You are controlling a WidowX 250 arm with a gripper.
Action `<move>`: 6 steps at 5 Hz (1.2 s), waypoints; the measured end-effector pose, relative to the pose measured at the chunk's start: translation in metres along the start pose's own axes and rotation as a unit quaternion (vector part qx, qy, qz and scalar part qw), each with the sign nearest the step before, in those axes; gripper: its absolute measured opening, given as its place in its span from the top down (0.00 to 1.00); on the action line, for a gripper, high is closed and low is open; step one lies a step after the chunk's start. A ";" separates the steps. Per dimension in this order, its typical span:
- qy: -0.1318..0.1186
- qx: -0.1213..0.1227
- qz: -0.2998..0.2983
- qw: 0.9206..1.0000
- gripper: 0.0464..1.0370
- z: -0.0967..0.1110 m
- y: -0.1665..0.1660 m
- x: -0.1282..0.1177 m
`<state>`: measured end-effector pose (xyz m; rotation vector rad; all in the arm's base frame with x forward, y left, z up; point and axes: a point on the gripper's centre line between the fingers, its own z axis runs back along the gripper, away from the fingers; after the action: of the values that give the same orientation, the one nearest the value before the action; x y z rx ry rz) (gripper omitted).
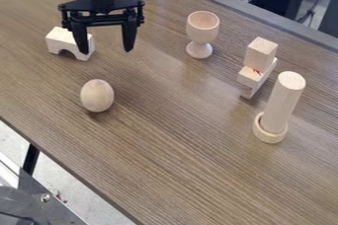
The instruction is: Put the ball in the cup
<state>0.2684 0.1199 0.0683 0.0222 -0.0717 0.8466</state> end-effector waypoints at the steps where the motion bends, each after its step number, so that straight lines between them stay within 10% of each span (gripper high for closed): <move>1: 0.016 0.006 0.000 1.000 0.04 -0.008 0.001 -0.005; 6: -0.027 -0.009 -0.051 0.998 0.04 -0.003 0.014 -0.027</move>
<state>0.2402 0.1088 0.0630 0.0317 -0.1279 0.7440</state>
